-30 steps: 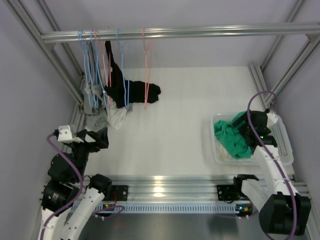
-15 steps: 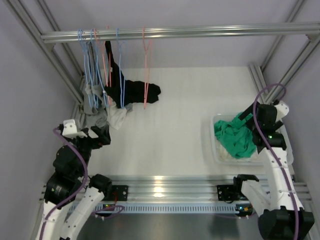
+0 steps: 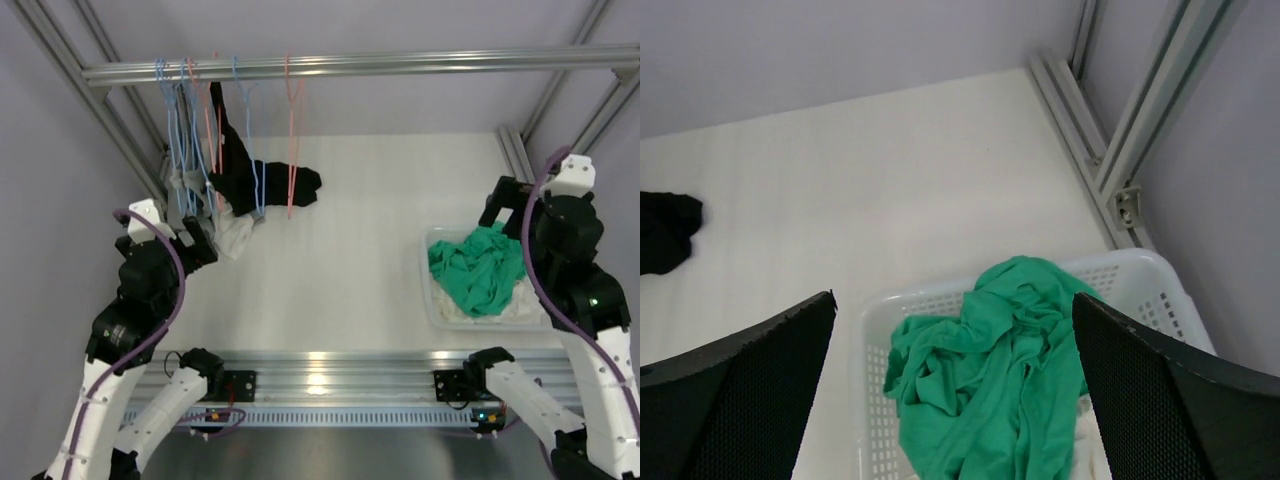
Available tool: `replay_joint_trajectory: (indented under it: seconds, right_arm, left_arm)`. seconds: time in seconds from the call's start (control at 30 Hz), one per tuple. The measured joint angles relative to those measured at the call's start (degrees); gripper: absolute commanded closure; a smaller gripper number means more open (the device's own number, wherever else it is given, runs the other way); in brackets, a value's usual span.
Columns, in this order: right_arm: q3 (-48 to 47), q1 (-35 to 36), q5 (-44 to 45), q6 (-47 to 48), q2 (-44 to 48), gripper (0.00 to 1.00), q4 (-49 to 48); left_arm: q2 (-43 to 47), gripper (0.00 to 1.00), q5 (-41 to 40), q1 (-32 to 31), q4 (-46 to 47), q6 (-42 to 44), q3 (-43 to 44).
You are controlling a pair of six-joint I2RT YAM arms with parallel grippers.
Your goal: Remove the tank top from the hanger
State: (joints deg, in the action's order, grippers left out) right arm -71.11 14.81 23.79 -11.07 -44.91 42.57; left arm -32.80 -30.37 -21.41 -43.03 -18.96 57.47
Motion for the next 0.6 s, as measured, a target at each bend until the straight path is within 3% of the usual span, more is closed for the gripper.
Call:
replay_joint_trajectory:
  seconds: [0.23,0.4,0.6]
  right_arm:
    - [-6.43,0.22,-1.18,4.20,10.80,0.01,6.86]
    - [-6.29,1.09,-1.09,4.92,18.10,0.01,9.79]
    - [-3.91,1.64,-0.85,4.87,18.03,0.01,11.37]
  left_arm:
    - [-3.98,0.01,-0.26,0.00,-6.62,0.94,12.66]
    - [-2.34,0.01,1.40,0.00,-10.25,1.40,13.07]
    - [0.33,0.01,1.01,0.00,-11.72,2.14,11.19]
